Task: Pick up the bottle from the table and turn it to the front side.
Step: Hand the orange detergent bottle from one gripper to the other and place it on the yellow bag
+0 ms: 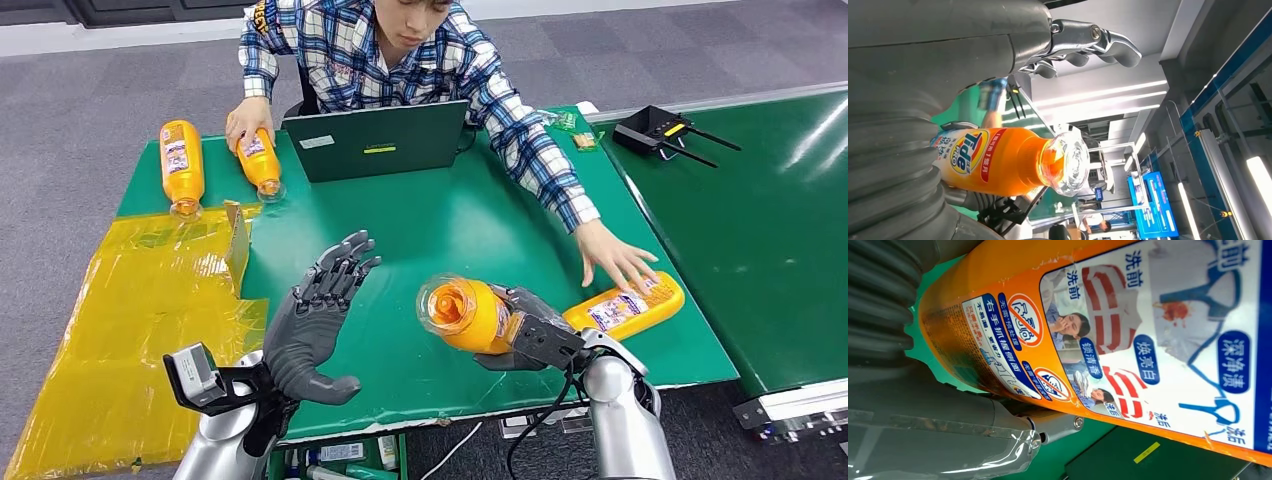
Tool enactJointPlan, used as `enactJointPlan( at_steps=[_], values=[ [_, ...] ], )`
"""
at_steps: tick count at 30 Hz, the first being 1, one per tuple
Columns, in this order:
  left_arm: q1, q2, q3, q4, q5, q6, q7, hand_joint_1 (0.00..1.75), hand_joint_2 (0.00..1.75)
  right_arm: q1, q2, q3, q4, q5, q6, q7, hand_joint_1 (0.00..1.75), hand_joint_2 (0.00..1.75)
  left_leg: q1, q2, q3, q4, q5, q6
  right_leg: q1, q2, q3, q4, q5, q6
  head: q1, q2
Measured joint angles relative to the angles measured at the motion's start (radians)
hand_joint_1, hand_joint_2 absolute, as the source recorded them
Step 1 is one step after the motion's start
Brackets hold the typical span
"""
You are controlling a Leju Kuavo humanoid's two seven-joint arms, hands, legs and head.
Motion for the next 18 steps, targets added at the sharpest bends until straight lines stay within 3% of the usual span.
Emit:
enactJointPlan(
  at_steps=[18],
  values=[
    [-0.005, -0.001, -0.043, 0.049, -0.044, -0.037, -0.001, 0.0, 1.75, -0.001, -0.005, 0.0, -0.008, -0.022, 0.0, -0.001, 1.75, 1.75, 0.0, 0.0, 0.0, 0.0, 0.0, 0.0, 0.0, 0.0, 0.0, 0.0, 0.0, 0.0, 0.0, 0.0]
  ],
)
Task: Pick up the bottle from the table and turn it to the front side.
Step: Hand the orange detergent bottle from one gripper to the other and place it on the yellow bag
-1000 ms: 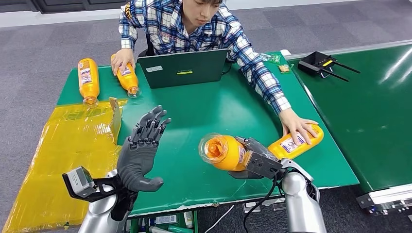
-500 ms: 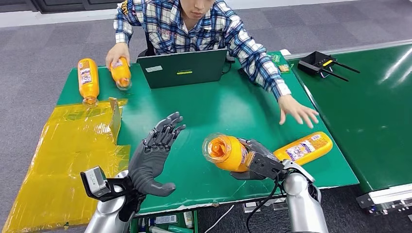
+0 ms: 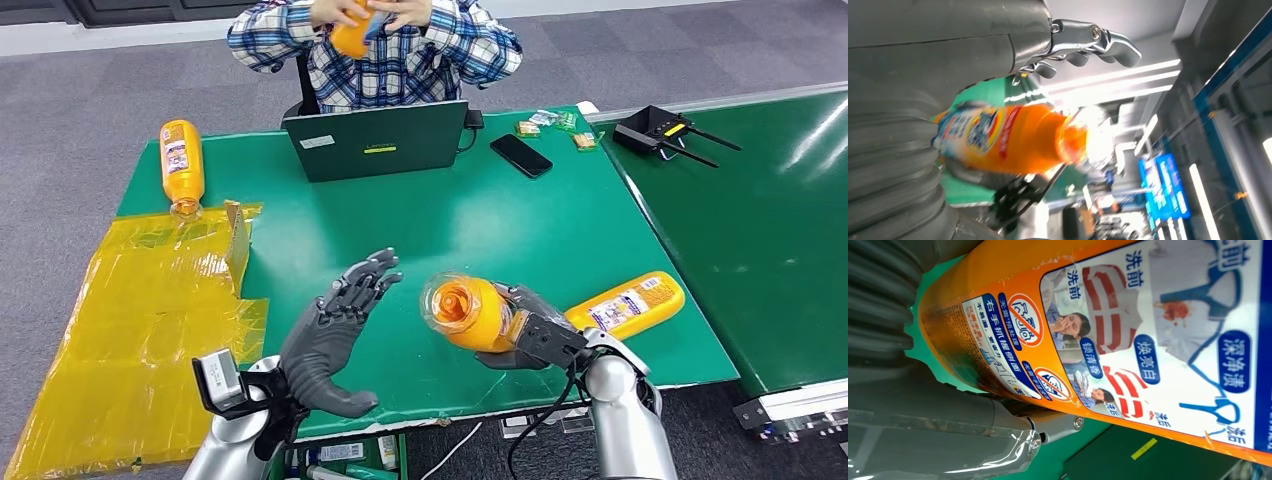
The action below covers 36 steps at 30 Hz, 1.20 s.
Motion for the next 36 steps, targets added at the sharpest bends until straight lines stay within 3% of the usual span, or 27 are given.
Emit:
enactJointPlan(
  at_steps=[14, 25, 28, 36],
  values=[
    [-0.108, -0.055, -0.117, 0.215, -0.063, 0.02, -0.007, 0.0, 1.75, -0.076, 0.0, 0.004, 0.036, 0.042, 0.0, -0.004, 1.75, 1.75, 0.0, 0.0, 0.0, 0.0, 0.0, 0.0, 0.0, 0.0, 0.001, 0.0, 0.001, 0.001, 0.0, 0.0],
    [-0.183, -0.063, -0.124, 0.312, -0.02, 0.074, -0.012, 0.0, 1.75, -0.163, 0.008, 0.016, 0.187, 0.097, -0.01, -0.006, 1.75, 1.75, 0.0, 0.0, 0.0, 0.0, 0.0, 0.0, 0.0, 0.0, 0.001, 0.001, 0.001, 0.0, 0.0, 0.0],
    [-0.2, -0.073, -0.123, 0.327, -0.014, 0.103, -0.009, 0.0, 1.75, -0.176, 0.016, 0.019, 0.214, 0.104, -0.076, -0.006, 1.75, 1.75, 0.0, 0.0, 0.0, 0.0, 0.0, 0.0, 0.0, 0.0, 0.001, 0.001, 0.001, 0.0, 0.0, 0.0],
    [-0.24, -0.103, -0.123, 0.361, -0.037, 0.189, -0.006, 0.0, 1.75, -0.184, 0.039, 0.025, 0.243, 0.127, -0.387, -0.006, 1.75, 1.75, 0.0, 0.0, 0.0, 0.0, 0.0, 0.0, 0.0, 0.0, 0.001, 0.001, 0.001, 0.0, 0.0, 0.0]
  ],
)
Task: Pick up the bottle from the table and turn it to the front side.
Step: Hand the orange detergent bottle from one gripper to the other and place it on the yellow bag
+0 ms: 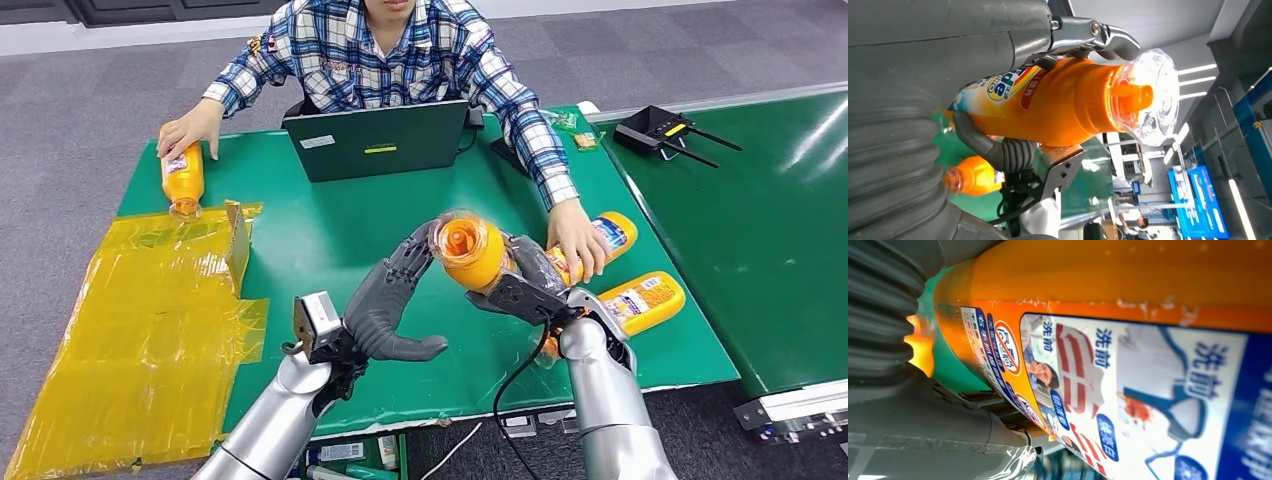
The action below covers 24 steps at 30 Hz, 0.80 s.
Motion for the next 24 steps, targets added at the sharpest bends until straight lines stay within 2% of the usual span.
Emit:
enactJointPlan(
  at_steps=[5, 12, 15, 19, 24],
  values=[
    [-0.016, -0.011, 0.0, 0.014, -0.003, 0.013, -0.001, 0.0, 1.75, 0.001, 0.011, 0.003, 0.01, 0.005, -0.131, 0.0, 1.75, 1.75, 0.0, 0.0, 0.0, 0.0, 0.0, 0.0, 0.0, 0.0, 0.0, 0.0, 0.0, 0.0, 0.0, 0.0],
    [-0.023, -0.013, 0.0, 0.02, -0.004, 0.015, -0.001, 0.0, 1.75, 0.003, 0.018, 0.009, 0.018, 0.008, -0.216, 0.0, 1.75, 1.75, 0.0, 0.0, 0.0, 0.0, 0.0, 0.0, 0.0, 0.0, 0.0, 0.0, 0.0, 0.0, 0.0, 0.0],
    [-0.029, -0.014, 0.0, 0.023, -0.026, 0.044, -0.001, 0.0, 1.75, 0.004, 0.022, 0.014, 0.02, 0.024, -0.266, 0.002, 1.75, 1.75, 0.0, 0.0, 0.0, 0.0, 0.0, 0.0, 0.0, 0.0, 0.0, 0.0, 0.0, 0.0, 0.0, 0.0],
    [-0.05, -0.026, 0.0, 0.042, -0.068, 0.093, 0.002, 0.0, 1.75, 0.004, 0.036, 0.019, 0.023, 0.056, -0.405, 0.004, 1.75, 1.75, 0.0, 0.0, 0.0, 0.0, 0.0, 0.0, 0.0, 0.0, 0.0, 0.0, 0.0, 0.0, 0.0, 0.0],
    [-0.083, -0.047, -0.001, 0.082, -0.073, 0.11, 0.0, 0.0, 1.75, 0.006, 0.049, 0.033, 0.039, 0.061, -0.574, 0.007, 1.75, 1.75, 0.0, -0.001, -0.001, 0.0, 0.0, 0.0, 0.0, -0.001, 0.0, 0.0, 0.0, 0.0, 0.0, 0.0]
  ],
)
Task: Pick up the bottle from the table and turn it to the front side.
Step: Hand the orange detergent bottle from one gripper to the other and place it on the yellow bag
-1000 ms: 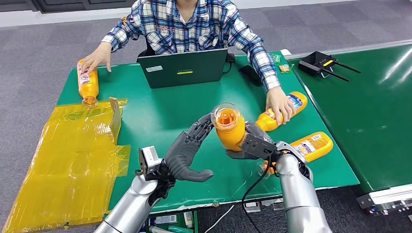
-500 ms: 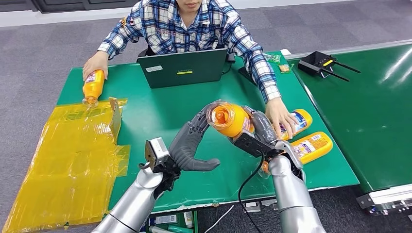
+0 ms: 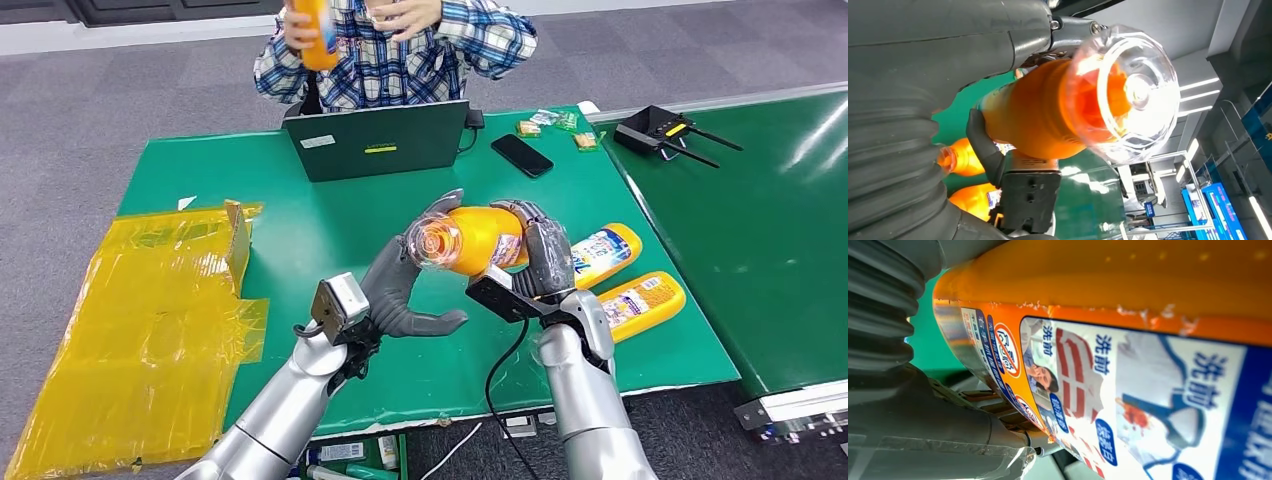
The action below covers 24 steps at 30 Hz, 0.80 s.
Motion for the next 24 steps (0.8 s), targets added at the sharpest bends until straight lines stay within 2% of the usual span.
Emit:
enactJointPlan(
  at_steps=[5, 11, 15, 19, 24],
  values=[
    [-0.022, -0.011, -0.001, 0.033, 0.0, 0.01, -0.002, 0.0, 1.75, 0.001, 0.006, 0.017, 0.019, -0.002, -0.085, 0.001, 1.75, 1.75, 0.0, 0.0, 0.0, 0.0, 0.0, 0.0, 0.0, 0.0, 0.0, 0.0, 0.0, 0.0, 0.0, 0.0],
    [-0.034, -0.027, -0.002, 0.064, -0.001, 0.045, -0.003, 0.0, 1.75, 0.002, 0.01, 0.038, 0.039, -0.003, -0.11, 0.001, 1.75, 1.75, 0.0, -0.001, -0.001, 0.0, 0.0, 0.0, 0.0, -0.001, 0.0, 0.0, 0.0, 0.0, 0.0, 0.0],
    [-0.037, -0.032, -0.002, 0.076, 0.01, 0.052, -0.005, 0.03, 1.75, 0.002, 0.013, 0.041, 0.056, 0.004, -0.16, 0.001, 1.75, 1.75, 0.0, -0.001, -0.001, 0.0, 0.0, 0.0, 0.0, -0.001, 0.0, 0.0, 0.0, 0.0, 0.0, 0.0],
    [-0.037, -0.033, -0.002, 0.078, 0.03, 0.051, -0.005, 1.75, 1.75, 0.002, 0.018, 0.042, 0.072, 0.009, -0.213, 0.002, 1.75, 1.75, 0.0, -0.001, -0.001, 0.0, 0.0, 0.0, 0.0, -0.001, 0.0, 0.0, 0.0, 0.0, 0.0, 0.0],
    [-0.033, -0.029, -0.002, 0.06, 0.07, 0.052, -0.003, 1.75, 1.75, 0.002, 0.024, 0.046, 0.088, 0.013, -0.256, -0.002, 1.75, 1.75, 0.0, -0.002, -0.002, 0.0, 0.0, 0.0, 0.0, -0.001, 0.0, 0.0, 0.0, 0.0, 0.0, 0.0]
  ],
)
